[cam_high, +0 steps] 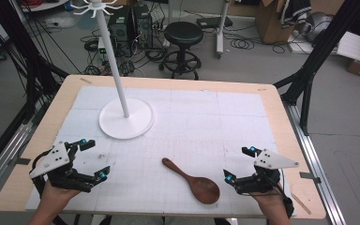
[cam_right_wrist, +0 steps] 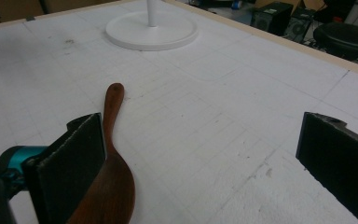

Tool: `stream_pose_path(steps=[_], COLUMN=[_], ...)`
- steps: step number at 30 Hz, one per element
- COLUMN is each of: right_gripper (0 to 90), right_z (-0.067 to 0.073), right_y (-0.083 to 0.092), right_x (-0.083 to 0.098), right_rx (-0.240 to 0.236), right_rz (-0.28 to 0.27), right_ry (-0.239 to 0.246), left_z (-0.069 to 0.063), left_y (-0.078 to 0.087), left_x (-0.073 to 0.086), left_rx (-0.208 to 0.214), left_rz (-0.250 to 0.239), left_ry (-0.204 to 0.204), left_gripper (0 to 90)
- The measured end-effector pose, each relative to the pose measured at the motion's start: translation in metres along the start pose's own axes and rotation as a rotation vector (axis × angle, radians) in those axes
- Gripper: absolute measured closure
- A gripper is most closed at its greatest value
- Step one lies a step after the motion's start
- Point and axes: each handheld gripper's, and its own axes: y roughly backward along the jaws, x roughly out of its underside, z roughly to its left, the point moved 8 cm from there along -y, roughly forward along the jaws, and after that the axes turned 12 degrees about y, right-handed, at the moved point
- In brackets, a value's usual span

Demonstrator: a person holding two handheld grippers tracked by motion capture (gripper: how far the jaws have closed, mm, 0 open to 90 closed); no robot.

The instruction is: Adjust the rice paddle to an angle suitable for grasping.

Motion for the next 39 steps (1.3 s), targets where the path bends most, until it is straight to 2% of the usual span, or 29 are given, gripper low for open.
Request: stream_pose_path(steps=[6, 14, 22, 31, 36, 39], right_gripper=[0.7, 0.7, 0.7, 0.7, 0.7, 0.7], right_z=[-0.003, -0.003, -0.003, 0.005, 0.012, 0.014], right_y=[0.005, 0.009, 0.008, 0.001, -0.008, -0.011], right_x=[0.001, -0.002, -0.005, -0.011, -0.014, -0.017], right_rx=[0.012, 0.021, 0.009, -0.046, -0.118, -0.15], right_rz=[0.0, 0.008, 0.023, 0.038, 0.045, 0.043], right_ry=[-0.015, -0.006, -0.013, 0.012, 0.066, 0.071], left_z=[0.001, 0.001, 0.001, 0.001, 0.0, 0.0], left_y=[0.0, -0.001, -0.001, -0.001, -0.001, 0.0], left_x=[-0.001, 0.002, 0.002, 0.002, 0.001, 0.001], left_rx=[-0.001, 0.0, 0.004, 0.005, 0.006, 0.007], left_rz=[-0.004, 0.0, 0.005, 0.007, 0.004, 0.006], left_ry=[0.006, 0.013, 0.014, 0.012, 0.014, 0.014], left_gripper=[1.7, 1.7, 1.7, 1.7, 1.7, 1.7])
